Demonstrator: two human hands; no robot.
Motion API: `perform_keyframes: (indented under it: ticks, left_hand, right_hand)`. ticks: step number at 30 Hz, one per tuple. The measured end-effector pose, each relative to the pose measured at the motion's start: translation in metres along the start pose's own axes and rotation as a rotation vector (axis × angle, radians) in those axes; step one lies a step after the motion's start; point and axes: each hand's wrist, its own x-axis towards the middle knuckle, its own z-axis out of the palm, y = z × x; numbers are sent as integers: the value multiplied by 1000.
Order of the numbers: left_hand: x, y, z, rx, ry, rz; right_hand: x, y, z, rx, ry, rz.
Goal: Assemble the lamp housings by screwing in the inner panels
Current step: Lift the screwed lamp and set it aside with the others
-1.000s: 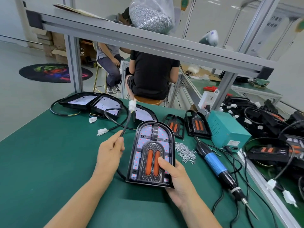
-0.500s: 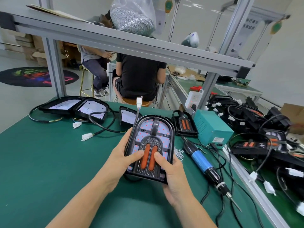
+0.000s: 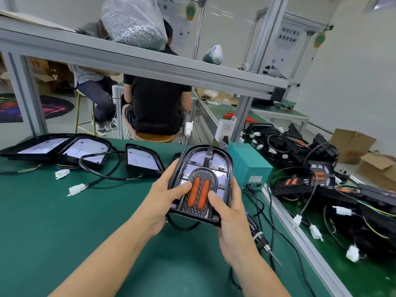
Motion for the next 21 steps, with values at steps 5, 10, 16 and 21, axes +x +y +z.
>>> perform_keyframes:
  ticks: [5, 10, 16, 21]
  left_hand:
    - [14, -6, 27, -15, -64, -25]
    - [33, -10, 58, -17, -118, -45]
    - [60, -13, 100, -66, -180, -108]
    - [88, -15, 144, -84, -229, -158]
  right_hand:
    - [0, -15, -25, -81, 29, -28]
    - [7, -30, -51, -113, 113, -77]
    - [17, -54, -82, -84, 208, -113]
    - [28, -78, -113, -90, 328, -117]
